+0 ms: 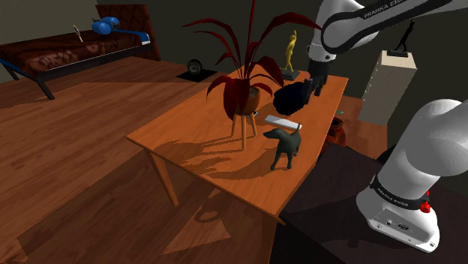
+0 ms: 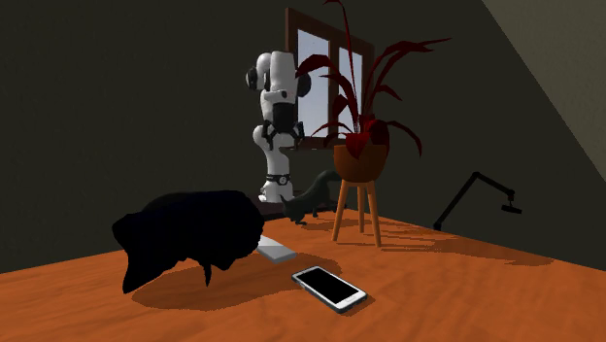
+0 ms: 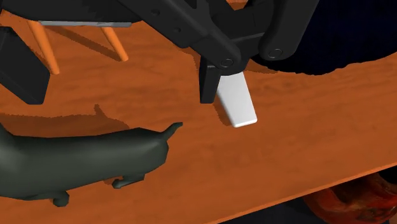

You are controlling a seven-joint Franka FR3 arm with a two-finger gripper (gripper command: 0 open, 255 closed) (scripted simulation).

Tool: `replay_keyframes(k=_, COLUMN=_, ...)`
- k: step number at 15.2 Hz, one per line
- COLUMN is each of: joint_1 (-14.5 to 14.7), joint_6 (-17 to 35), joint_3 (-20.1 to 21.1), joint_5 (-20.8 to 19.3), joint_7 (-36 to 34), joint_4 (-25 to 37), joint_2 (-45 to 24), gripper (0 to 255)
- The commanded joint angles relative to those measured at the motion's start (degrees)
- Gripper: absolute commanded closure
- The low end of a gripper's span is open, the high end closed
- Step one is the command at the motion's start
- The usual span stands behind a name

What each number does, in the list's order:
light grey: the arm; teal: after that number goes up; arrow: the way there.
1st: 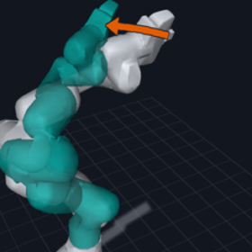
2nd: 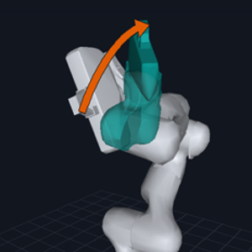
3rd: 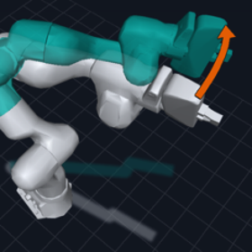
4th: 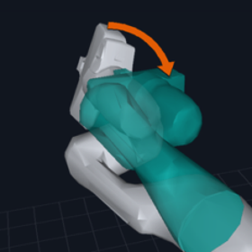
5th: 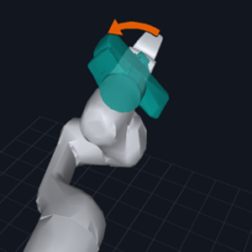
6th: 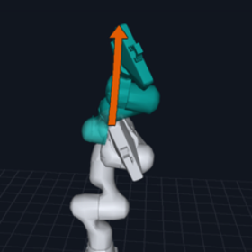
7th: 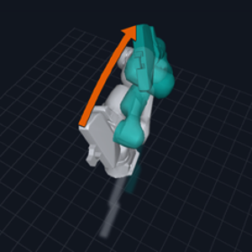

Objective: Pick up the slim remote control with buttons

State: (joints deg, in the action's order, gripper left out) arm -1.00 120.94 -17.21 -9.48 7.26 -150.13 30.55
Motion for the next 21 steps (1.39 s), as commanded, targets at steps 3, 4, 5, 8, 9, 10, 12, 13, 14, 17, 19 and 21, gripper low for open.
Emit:
replay_keyframes(k=3, joint_1=0.71, joint_6=9.52, joint_3=-4.28, joint_5=0.7, joint_7=5.24, joint_4=0.58, joint_2=-8.47, gripper=0)
replay_keyframes(k=4, joint_1=1.07, joint_6=11.76, joint_3=-5.31, joint_5=1.32, joint_7=6.68, joint_4=0.97, joint_2=-10.78, gripper=0)
replay_keyframes(k=5, joint_1=1.51, joint_6=13.96, joint_3=-6.34, joint_5=2.15, joint_7=8.25, joint_4=1.45, joint_2=-13.16, gripper=0)
replay_keyframes(k=8, joint_1=3.11, joint_6=20.08, joint_3=-9.28, joint_5=6.28, joint_7=13.92, joint_4=3.48, joint_2=-20.71, gripper=0)
replay_keyframes(k=9, joint_1=3.66, joint_6=21.93, joint_3=-10.12, joint_5=8.3, joint_7=16.21, joint_4=4.36, joint_2=-23.35, gripper=0)
replay_keyframes(k=10, joint_1=4.15, joint_6=23.63, joint_3=-10.81, joint_5=10.69, joint_7=18.74, joint_4=5.34, joint_2=-26.05, gripper=0)
replay_keyframes(k=12, joint_1=4.69, joint_6=26.55, joint_3=-11.54, joint_5=16.45, joint_7=24.42, joint_4=7.65, joint_2=-31.58, gripper=0)
replay_keyframes(k=13, joint_1=4.62, joint_6=27.73, joint_3=-11.49, joint_5=19.69, joint_7=27.48, joint_4=8.99, joint_2=-34.37, gripper=0)
replay_keyframes(k=14, joint_1=4.2, joint_6=28.73, joint_3=-11.06, joint_5=22.97, joint_7=30.55, joint_4=10.44, joint_2=-37.13, gripper=0)
replay_keyframes(k=17, joint_1=1.28, joint_6=30.85, joint_3=-8.16, joint_5=31.89, joint_7=38.96, joint_4=15.41, joint_2=-45.02, gripper=0)
replay_keyframes(k=19, joint_1=-1.47, joint_6=31.79, joint_3=-5.54, joint_5=36.41, joint_7=43.45, joint_4=19.11, joint_2=-49.89, gripper=0)
replay_keyframes(k=21, joint_1=-4.21, joint_6=32.48, joint_3=-3.0, joint_5=39.89, joint_7=47.11, joint_4=23.08, joint_2=-54.52, gripper=0)
